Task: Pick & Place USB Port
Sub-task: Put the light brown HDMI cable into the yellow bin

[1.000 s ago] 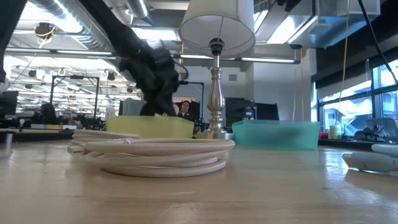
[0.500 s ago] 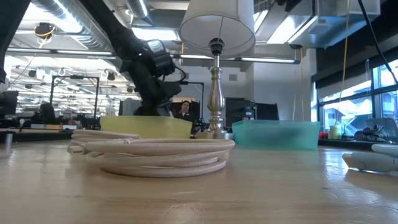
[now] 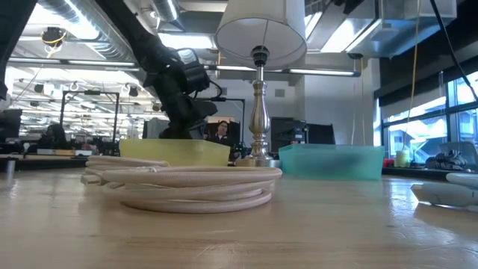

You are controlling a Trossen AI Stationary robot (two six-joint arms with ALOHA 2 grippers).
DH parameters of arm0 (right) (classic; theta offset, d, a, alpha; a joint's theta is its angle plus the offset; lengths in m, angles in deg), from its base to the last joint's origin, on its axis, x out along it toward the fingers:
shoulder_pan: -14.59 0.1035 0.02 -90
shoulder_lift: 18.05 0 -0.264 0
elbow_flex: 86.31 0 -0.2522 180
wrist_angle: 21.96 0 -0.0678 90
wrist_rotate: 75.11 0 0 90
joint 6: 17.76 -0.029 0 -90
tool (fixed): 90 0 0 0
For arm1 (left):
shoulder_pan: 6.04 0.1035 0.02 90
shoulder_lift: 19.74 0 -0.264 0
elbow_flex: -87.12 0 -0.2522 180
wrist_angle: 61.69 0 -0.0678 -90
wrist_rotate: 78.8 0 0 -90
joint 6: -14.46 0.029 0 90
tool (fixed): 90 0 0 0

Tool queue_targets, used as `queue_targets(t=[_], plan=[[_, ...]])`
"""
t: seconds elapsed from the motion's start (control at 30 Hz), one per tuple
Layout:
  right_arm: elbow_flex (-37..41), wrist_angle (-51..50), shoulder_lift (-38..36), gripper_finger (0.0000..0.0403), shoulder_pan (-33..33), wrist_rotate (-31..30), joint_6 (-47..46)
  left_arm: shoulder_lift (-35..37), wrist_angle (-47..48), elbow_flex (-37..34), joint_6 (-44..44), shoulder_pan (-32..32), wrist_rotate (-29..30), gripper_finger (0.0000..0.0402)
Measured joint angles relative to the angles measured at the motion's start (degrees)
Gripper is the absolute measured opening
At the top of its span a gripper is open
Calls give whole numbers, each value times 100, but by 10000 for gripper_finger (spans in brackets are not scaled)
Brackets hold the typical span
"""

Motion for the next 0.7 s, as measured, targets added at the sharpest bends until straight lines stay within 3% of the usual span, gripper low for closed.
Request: queue_targets(t=[0.2, 0.43, 0.57, 0.7], plan=[[0, 0, 0, 228, 0, 0, -8, 68, -111, -2, 67, 7, -236, 145], [0, 0, 0, 228, 0, 0, -6, 899, -313, 0, 199, 80, -473, 163], [0, 0, 0, 228, 0, 2, -6, 1689, 431, 4, 283, 183, -472, 163], [0, 1, 0, 228, 0, 2, 9, 2460, 1858, 7, 590, 208, -318, 163]])
